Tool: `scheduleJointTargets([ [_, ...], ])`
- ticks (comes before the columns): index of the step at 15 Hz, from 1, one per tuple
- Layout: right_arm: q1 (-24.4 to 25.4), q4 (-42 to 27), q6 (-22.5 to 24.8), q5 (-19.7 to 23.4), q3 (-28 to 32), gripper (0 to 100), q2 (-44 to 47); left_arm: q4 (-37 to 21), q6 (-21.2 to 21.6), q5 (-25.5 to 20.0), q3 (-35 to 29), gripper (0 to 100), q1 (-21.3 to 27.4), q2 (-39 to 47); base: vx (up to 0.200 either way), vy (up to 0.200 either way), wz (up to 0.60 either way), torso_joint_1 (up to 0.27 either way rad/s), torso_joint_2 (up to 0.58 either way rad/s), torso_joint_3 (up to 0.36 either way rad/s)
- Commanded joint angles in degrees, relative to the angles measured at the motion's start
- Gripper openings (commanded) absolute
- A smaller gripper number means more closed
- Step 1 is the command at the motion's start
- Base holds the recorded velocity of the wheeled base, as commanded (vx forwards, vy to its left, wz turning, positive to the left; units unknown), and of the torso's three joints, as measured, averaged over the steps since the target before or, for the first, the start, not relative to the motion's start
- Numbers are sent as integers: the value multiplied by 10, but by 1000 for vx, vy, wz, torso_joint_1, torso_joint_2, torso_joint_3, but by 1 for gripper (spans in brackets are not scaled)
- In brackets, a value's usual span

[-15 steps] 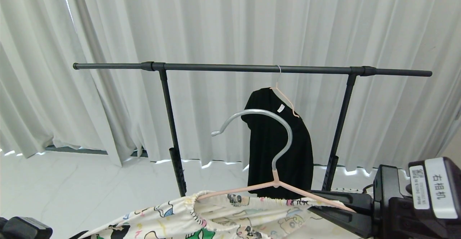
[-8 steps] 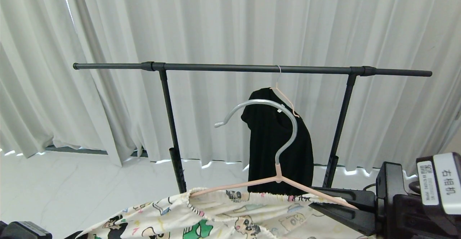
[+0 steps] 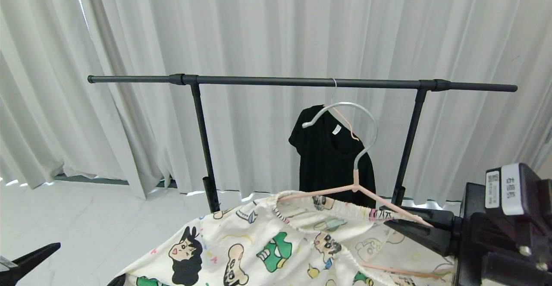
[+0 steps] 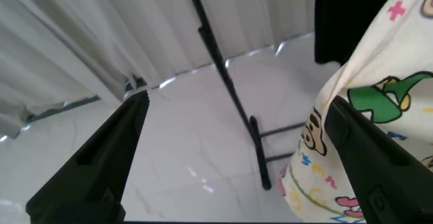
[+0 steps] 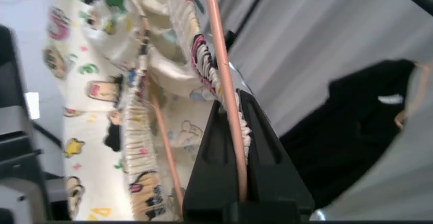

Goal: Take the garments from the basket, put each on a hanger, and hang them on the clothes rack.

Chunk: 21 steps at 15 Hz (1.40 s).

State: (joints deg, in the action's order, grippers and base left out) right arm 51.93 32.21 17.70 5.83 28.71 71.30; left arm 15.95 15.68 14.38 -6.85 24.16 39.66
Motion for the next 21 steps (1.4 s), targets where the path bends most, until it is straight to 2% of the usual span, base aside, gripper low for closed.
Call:
scheduleJointTargets([
  [1, -60, 0, 1, 0, -10, 0, -1, 1, 0, -12, -27, 100, 0, 9, 0, 0, 0, 0, 0, 0],
  [4, -106, 0, -9, 1, -16, 0, -13, 1, 2, -16, -40, 100, 2, 23, 0, 0, 0, 0, 0, 0],
  [8, -126, 0, -17, 1, -18, 0, -16, 1, 4, -74, -62, 100, 50, 25, 0, 0, 0, 0, 0, 0],
  [10, -168, 0, -15, -1, -35, 0, -18, 1, 3, -72, -78, 100, 48, 49, 0, 0, 0, 0, 0, 0],
  [12, -205, -1, -14, -27, -55, 0, -29, 1, 3, -71, -85, 100, 46, 59, 0, 0, 0, 0, 0, 0],
  [13, -229, -1, -15, -54, -73, 0, -40, 1, 3, -67, -84, 100, 45, 63, 0, 0, 0, 0, 0, 0],
  [16, -268, -1, -14, -61, -95, 0, -58, 1, 1, -36, -88, 100, 43, 81, 0, 0, 0, 0, 0, 0],
  [19, -300, -1, -14, -68, -102, 0, -61, 1, 1, -30, -91, 100, 23, 90, 0, 0, 0, 0, 0, 0],
  [21, -321, -1, -13, -71, -103, 0, -61, 1, 1, -30, -91, 100, 19, 94, 0, -200, 0, -2, 0, 7],
])
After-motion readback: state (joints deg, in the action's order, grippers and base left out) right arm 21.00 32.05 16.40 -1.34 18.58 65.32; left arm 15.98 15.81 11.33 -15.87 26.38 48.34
